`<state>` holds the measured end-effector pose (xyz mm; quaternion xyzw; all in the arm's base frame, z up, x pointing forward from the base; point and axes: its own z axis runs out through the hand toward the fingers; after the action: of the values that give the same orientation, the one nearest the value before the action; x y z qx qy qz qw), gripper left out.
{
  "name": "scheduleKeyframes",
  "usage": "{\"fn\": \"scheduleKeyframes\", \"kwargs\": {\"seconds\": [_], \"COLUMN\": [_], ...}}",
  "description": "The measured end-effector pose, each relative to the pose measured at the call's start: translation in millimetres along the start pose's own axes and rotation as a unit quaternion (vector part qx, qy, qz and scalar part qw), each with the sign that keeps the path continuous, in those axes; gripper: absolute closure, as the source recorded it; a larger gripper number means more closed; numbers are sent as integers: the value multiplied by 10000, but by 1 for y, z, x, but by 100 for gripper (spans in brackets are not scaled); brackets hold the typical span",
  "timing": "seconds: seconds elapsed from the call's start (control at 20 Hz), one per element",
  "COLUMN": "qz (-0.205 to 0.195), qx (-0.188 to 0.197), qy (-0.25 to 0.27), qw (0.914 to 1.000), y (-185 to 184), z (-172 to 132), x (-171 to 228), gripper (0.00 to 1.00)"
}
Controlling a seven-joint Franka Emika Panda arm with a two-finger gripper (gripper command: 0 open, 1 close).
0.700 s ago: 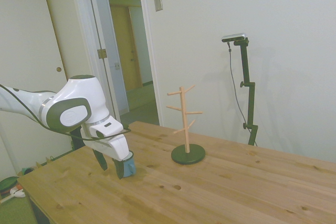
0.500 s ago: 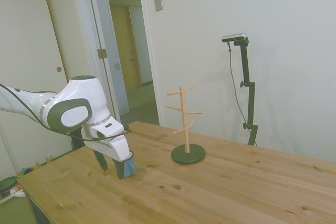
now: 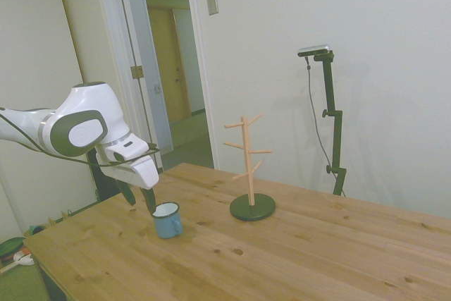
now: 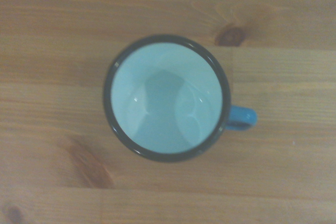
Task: Hang the mug
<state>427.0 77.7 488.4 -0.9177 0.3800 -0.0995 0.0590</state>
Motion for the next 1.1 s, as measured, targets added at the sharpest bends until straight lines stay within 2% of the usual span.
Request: {"fn": "scheduleKeyframes", "kwargs": {"seconds": [0.15,0.45,0.85,1.1], "qz": [62,119,170,180], "qx": [-51,-291,-541,-587], "qy": [-1,-104,-183,-208], "qw": [10000,9995,9982,9979], "y": [-29,-67,-86,-96], "z": [6,40,91,106], "x": [5,14,13,22], "gripper": [0,0,0,0]}}
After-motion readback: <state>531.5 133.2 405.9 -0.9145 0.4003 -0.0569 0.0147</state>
